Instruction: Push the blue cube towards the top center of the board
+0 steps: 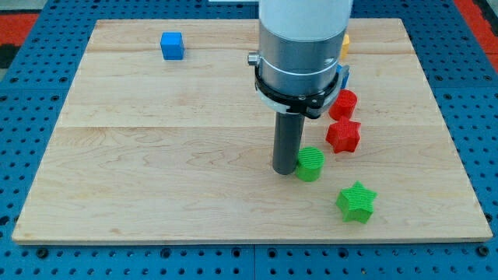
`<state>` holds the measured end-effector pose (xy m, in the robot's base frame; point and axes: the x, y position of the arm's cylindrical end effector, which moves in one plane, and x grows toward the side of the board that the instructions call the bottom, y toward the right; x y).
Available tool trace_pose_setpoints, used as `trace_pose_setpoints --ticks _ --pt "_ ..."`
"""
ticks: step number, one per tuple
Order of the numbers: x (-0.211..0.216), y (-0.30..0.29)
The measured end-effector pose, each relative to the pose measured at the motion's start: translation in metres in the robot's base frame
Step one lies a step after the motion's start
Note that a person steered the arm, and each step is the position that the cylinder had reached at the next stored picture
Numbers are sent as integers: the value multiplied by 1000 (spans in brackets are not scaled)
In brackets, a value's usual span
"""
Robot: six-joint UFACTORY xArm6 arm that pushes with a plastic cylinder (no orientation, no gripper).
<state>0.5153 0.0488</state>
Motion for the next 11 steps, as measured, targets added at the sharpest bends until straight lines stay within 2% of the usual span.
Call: trace_pose_setpoints --ticks 2,4,5,6,7,8,9,11 --pt "0 38" --pt "1 23" --pt "-18 -77" --pt "-82 -122" --pt "-152 -143" --pt "-204 -161" --pt "-216 -216" --pt "-254 -185"
